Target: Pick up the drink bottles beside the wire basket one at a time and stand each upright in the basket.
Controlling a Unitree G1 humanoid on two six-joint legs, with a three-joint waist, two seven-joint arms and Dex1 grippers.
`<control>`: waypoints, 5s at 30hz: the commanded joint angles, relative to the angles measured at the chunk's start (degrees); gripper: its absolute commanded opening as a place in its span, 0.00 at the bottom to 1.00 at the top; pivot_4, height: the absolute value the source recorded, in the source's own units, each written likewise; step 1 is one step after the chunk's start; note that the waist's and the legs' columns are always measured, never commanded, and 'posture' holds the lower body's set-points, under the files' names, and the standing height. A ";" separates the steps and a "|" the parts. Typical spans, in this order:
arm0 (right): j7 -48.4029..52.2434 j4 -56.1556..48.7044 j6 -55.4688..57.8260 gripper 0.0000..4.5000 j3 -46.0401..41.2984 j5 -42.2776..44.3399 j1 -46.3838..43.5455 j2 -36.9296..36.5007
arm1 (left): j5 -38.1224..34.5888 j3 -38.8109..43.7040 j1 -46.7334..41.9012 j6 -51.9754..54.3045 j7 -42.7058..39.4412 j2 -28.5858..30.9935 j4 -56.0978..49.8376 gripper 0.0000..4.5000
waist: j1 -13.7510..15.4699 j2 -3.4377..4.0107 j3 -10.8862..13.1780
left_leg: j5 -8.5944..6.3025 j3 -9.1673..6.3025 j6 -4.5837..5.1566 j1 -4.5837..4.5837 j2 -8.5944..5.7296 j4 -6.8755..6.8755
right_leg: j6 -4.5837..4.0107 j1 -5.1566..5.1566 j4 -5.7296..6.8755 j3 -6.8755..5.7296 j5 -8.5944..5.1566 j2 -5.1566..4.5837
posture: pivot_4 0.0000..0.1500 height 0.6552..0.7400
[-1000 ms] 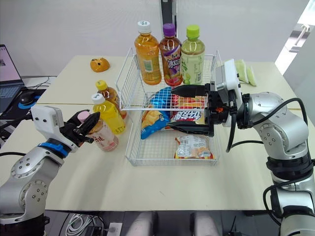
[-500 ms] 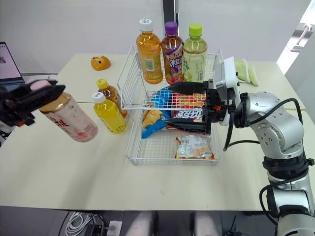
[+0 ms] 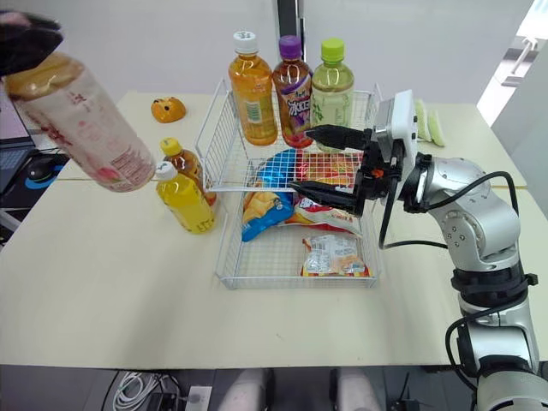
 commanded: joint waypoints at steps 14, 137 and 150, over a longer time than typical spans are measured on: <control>-12.68 -20.66 9.06 1.00 -15.44 7.25 10.13 -10.45 | 19.68 -15.83 -23.59 -12.63 -17.39 -28.78 16.53 0.31 | -0.40 0.10 0.12 | 0.00 0.03 0.00 -0.10 -0.02 0.07 | -0.06 -0.08 0.06 0.05 0.04 -0.04 | 1.00 1.00; 5.81 -4.14 2.16 1.00 -1.88 6.60 -2.32 -4.68 | 20.99 29.59 76.41 -31.33 25.66 -45.52 -38.73 0.99 | 1.17 0.07 0.03 | 0.00 0.07 0.01 0.11 0.07 0.17 | -0.13 0.17 -0.02 0.09 0.20 -0.34 | 1.00 1.00; 4.45 -5.33 2.70 1.00 -1.67 6.00 -3.27 -4.09 | 21.35 19.40 61.72 -28.42 29.42 -37.72 -37.93 0.99 | 0.99 0.08 0.04 | -0.01 0.10 0.01 0.10 0.01 0.14 | -0.12 0.15 -0.05 0.12 0.20 -0.33 | 1.00 1.00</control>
